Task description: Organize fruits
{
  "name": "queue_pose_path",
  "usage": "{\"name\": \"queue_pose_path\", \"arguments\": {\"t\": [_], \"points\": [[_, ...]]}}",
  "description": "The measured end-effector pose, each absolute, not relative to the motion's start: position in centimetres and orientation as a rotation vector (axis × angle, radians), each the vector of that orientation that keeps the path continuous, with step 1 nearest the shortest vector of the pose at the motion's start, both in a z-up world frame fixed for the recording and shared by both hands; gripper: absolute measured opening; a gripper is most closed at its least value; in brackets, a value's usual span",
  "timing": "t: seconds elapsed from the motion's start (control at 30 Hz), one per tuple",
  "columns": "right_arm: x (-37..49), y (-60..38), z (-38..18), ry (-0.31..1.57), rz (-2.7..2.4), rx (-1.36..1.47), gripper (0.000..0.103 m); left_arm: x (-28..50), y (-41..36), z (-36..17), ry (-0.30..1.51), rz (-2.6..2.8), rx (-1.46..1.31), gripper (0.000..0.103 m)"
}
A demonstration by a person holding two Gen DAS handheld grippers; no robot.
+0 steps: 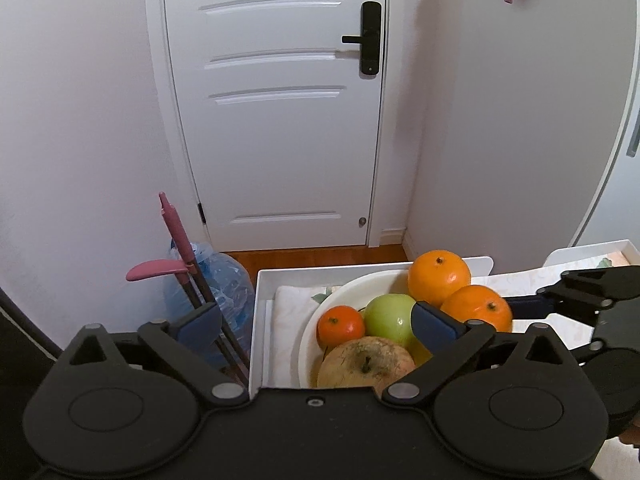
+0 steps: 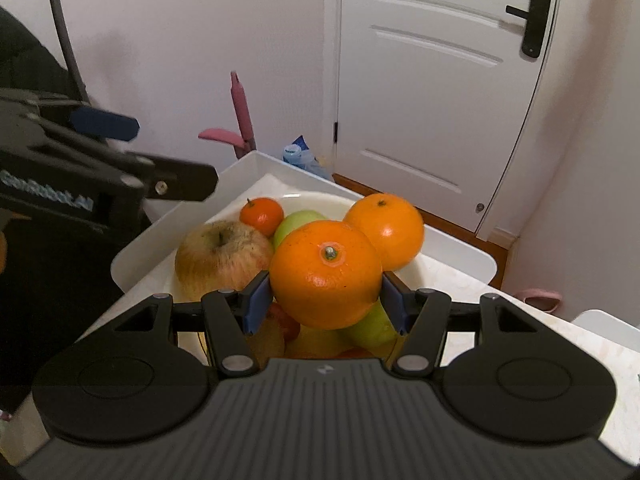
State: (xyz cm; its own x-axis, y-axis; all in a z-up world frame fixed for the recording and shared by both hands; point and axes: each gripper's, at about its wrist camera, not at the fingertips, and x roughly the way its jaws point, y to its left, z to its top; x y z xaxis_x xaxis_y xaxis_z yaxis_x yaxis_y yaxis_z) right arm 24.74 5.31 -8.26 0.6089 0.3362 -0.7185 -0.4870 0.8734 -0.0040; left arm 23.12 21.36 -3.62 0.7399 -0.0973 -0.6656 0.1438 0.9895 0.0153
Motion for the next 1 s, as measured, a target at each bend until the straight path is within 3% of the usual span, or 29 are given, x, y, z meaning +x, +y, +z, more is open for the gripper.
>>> {"name": "queue_pose_path", "arguments": {"t": [0.17,0.23,0.3,0.73,1.0], "points": [[24.6,5.7,-8.5,0.769,0.482,-0.229,0.077,23.0,21.8,-3.6,0.724,-0.133,0.059,0.103],[23.8,5.9,-8.2,0.731,0.477,-0.247,0.097,22.9,21.9,-3.6,0.726,-0.136,0.056,0.103],[23.2,6.0,-8.0,0.697,0.462,-0.272,0.103,22.8,21.9,-3.7,0.729,-0.139,0.056,0.103],[20.8,3.6,-6.1,0.684,0.439,-0.251,0.103,21.0,20.4,-2.5,0.712,-0.125,0.055,0.103],[16.7,-1.6,-1.9,0.660,0.382,-0.198,0.103,17.3,17.6,0.5,0.664,-0.137,0.058,0.103]]}}
